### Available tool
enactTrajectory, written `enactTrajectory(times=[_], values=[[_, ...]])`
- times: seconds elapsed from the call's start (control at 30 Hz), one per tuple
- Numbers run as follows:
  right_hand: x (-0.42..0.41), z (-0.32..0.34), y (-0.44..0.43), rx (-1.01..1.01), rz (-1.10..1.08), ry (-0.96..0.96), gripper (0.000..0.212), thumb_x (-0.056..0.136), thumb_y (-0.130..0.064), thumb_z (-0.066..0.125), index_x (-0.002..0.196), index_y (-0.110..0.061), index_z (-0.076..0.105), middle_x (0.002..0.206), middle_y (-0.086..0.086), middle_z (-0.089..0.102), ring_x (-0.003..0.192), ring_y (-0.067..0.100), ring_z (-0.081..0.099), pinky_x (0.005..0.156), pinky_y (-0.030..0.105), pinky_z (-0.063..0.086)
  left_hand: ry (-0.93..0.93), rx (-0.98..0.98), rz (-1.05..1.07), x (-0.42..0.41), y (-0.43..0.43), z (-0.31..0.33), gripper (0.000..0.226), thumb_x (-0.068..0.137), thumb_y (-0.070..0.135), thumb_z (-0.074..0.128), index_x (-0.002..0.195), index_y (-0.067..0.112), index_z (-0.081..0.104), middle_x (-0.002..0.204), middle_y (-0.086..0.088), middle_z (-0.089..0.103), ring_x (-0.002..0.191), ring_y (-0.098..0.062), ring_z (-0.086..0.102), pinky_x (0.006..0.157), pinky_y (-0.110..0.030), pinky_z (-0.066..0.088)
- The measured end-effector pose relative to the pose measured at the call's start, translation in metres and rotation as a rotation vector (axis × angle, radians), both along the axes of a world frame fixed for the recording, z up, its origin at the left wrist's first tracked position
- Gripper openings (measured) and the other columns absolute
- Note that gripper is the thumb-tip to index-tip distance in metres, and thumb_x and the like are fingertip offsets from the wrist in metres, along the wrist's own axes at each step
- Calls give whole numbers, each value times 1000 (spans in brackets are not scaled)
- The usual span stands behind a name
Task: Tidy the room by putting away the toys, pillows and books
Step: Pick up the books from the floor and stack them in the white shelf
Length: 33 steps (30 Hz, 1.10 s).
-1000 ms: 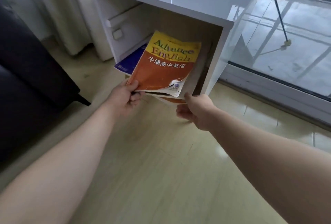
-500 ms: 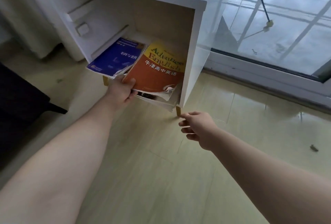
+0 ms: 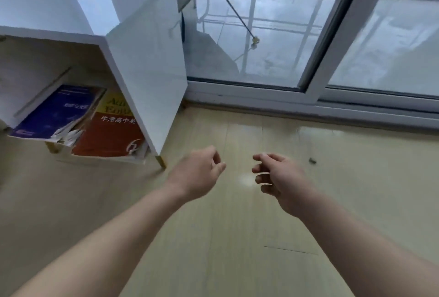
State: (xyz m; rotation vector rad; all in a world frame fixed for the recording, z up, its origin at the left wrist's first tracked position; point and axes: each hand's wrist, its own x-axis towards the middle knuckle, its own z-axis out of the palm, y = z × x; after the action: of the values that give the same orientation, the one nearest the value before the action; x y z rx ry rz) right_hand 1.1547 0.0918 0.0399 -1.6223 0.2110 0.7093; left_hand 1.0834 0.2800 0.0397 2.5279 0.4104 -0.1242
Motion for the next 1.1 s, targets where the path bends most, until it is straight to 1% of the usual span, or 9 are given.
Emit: enactTrajectory(times=[0.1,0.23,0.33,0.43,0.53,0.63,0.77,0.9,1.1], values=[[9,31,-74,13,-140,-86,23,107,-25,50,104,-12,69,76,4,66,57,16,56,52,27,40,-116,-139,-123,38,-77,42,21,100,45,59,98,25,65,82,9,64,75,-7,61,68,-30,54],[22,81,-181,-28,-266,-249,23,107,-26,51,102,-13,70,76,4,68,61,17,58,55,29,42,-217,-365,-180,81,-177,104,22,99,39,62,89,20,66,68,8,60,61,-10,54,61,-29,45],[24,122,-260,-28,-371,-354,24,106,-30,52,98,-16,69,75,2,69,59,16,59,55,28,42,-220,-369,-276,101,-253,138,25,100,40,60,92,17,68,68,4,61,63,-14,54,64,-32,46],[20,161,-346,-31,-516,-416,26,105,-34,52,96,-16,68,74,0,69,59,15,59,55,29,42,-198,-483,-332,115,-340,166,26,101,38,60,89,15,68,55,7,53,50,-13,46,52,-26,38],[18,184,-432,-36,-703,-416,28,105,-37,51,93,-16,65,74,0,69,63,17,60,61,31,43,-127,-679,-363,113,-435,189,27,103,31,58,92,9,66,56,2,46,43,-13,37,43,-21,28],[16,198,-507,1,-866,-348,29,104,-37,51,88,-16,62,71,0,67,62,18,59,61,31,42,-106,-826,-365,101,-520,201,26,104,31,57,94,9,66,59,1,44,43,-11,35,42,-21,27],[6,206,-593,164,-1013,-325,30,103,-34,51,80,-17,60,59,-2,59,53,16,53,54,28,37,-70,-915,-349,86,-620,208,25,106,32,54,92,13,63,62,1,45,43,-10,36,43,-22,28],[-3,221,-664,217,-1079,-314,24,97,-25,53,74,-17,59,55,-3,56,46,15,48,48,22,35,-49,-966,-334,78,-710,221,25,107,31,51,94,12,62,56,4,43,41,-10,32,41,-21,26],[-47,251,-768,90,-1042,-465,28,98,-27,53,72,-18,57,60,-3,59,54,15,53,55,24,38,-66,-1083,-331,79,-837,245,25,108,29,47,90,14,56,50,6,43,39,-9,31,39,-20,21]])
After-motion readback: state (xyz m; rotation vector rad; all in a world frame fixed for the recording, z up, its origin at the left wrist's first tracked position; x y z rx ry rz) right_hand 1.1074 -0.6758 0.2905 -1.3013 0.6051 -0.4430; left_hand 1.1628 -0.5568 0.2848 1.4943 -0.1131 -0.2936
